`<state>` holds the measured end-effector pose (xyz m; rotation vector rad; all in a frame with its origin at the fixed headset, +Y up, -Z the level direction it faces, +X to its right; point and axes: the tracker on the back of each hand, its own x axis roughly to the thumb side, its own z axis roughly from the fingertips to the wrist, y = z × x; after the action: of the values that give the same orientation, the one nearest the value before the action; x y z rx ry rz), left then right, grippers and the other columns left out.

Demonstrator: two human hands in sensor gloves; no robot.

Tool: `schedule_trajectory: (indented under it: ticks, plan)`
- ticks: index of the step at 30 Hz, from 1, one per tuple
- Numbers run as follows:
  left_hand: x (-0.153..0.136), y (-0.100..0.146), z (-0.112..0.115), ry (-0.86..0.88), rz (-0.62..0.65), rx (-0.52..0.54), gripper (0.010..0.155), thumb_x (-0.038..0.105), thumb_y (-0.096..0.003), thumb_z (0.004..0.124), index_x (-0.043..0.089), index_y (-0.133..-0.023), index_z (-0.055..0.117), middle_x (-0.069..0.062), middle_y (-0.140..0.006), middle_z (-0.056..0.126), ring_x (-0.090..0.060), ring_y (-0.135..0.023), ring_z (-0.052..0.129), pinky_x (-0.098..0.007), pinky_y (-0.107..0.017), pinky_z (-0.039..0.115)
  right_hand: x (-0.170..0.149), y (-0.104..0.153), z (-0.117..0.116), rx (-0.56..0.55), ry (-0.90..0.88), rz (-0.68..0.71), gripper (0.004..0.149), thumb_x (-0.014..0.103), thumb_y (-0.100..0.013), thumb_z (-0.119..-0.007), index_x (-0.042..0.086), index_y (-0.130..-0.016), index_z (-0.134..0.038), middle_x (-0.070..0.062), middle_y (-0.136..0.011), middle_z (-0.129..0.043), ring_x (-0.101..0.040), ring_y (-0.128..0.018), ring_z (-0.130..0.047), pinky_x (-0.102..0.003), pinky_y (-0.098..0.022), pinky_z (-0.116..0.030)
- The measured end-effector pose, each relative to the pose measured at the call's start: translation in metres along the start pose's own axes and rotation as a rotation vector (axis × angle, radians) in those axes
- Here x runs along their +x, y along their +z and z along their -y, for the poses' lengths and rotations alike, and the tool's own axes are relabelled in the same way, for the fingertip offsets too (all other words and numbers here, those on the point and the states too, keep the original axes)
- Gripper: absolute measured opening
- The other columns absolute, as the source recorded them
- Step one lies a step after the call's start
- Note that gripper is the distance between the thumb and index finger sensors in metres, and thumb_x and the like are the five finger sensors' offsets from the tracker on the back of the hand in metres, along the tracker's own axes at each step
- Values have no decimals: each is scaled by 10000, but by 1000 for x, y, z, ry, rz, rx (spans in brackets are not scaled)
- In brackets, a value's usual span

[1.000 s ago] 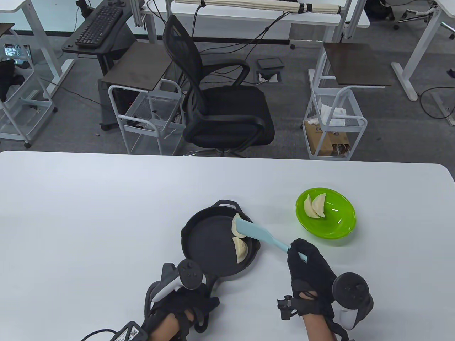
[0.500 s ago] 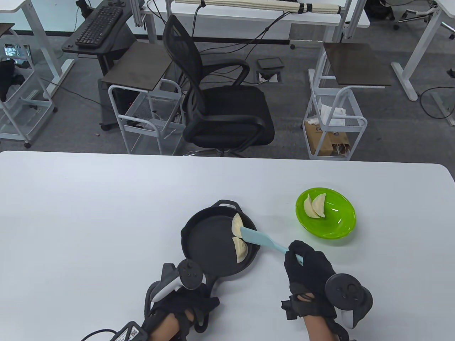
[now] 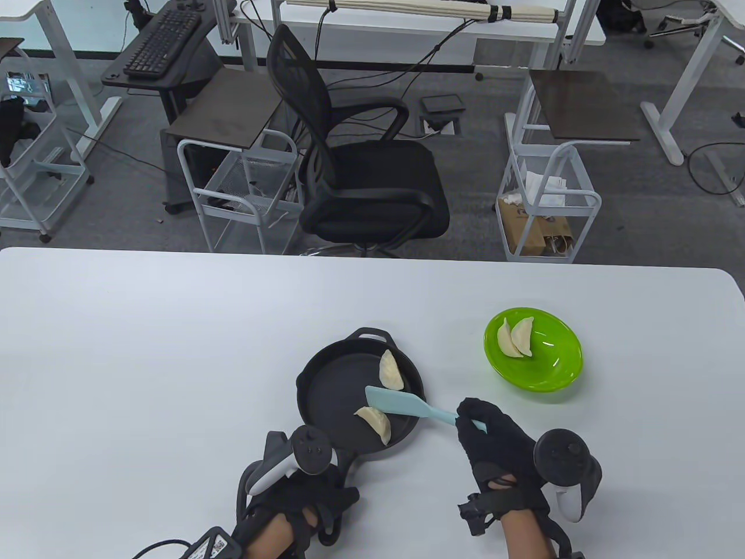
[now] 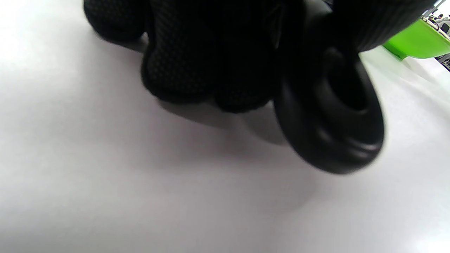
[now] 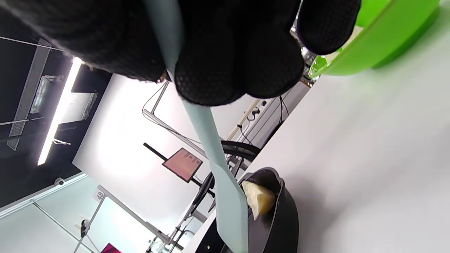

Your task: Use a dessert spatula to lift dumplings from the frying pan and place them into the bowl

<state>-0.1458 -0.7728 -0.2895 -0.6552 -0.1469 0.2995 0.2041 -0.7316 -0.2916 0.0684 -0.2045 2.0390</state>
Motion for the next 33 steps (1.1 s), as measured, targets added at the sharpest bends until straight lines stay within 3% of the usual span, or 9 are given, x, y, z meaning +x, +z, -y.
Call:
schedule_trajectory:
  ticks: [15, 21, 33]
  plan:
    - [0, 0, 0, -4, 3, -6, 698, 683, -453, 745, 225, -977, 692, 74, -598, 1051, -205, -498, 1000, -524, -610, 685, -31, -14, -13, 259, -208, -115, 404, 365, -584, -828, 169, -933, -772, -180, -736, -908, -449, -688, -824, -686, -710, -520]
    - [0, 0, 0, -3, 5, -6, 696, 679, -454, 747, 222, -976, 692, 73, -597, 1052, -208, -497, 1000, -527, -608, 685, -33, -17, -13, 322, -88, -111, 414, 339, -572, -830, 178, -947, -761, -178, -760, -911, -447, -703, -826, -698, -711, -512]
    - [1, -1, 1, -5, 4, -4, 689, 667, -457, 753, 214, -972, 693, 71, -592, 1055, -210, -493, 1003, -531, -606, 688, -44, -14, -43, 474, -162, -234, 417, 323, -578, -808, 166, -956, -729, -153, -786, -923, -455, -751, -837, -710, -714, -497]
